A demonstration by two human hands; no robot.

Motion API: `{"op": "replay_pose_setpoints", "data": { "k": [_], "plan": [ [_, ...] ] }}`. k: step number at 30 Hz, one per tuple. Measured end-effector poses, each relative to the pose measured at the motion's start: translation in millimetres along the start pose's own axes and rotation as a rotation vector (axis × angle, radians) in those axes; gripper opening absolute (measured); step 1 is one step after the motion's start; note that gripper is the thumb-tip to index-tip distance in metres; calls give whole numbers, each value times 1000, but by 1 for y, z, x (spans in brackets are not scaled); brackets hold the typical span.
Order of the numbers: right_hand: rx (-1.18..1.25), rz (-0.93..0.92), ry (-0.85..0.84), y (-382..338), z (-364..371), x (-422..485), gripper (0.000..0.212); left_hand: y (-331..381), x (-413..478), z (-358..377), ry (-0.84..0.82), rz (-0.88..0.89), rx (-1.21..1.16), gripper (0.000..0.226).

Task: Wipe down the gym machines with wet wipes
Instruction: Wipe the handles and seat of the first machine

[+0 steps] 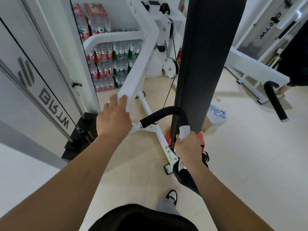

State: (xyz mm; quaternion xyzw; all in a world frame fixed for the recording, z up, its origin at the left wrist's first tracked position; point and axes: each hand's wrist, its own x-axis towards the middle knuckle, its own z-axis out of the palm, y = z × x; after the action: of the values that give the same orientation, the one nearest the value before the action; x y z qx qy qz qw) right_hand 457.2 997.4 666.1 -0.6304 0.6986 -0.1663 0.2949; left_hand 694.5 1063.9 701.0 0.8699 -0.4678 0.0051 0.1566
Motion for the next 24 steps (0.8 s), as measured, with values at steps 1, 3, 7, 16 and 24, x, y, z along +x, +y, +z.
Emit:
{"op": "replay_pose_setpoints", "data": {
  "k": [1,3,7,16,24],
  "plan": [
    [-10,-22,24,7,2,-7,26,0,0,0,1,2,-3,53],
    [-29,-26,18,20,1,-20,30,0,0,0,-3,9,-4,54],
    [274,93,-49,26,-9,-45,38,0,0,3,2,4,9,55],
    [26,-919,50,-92,-4,-1,25,-1,1,0,-18,-6,-7,56],
    [-992,-1101,-612,-124,-3,21,94,0,2,4,-6,-6,15,57]
  ]
}}
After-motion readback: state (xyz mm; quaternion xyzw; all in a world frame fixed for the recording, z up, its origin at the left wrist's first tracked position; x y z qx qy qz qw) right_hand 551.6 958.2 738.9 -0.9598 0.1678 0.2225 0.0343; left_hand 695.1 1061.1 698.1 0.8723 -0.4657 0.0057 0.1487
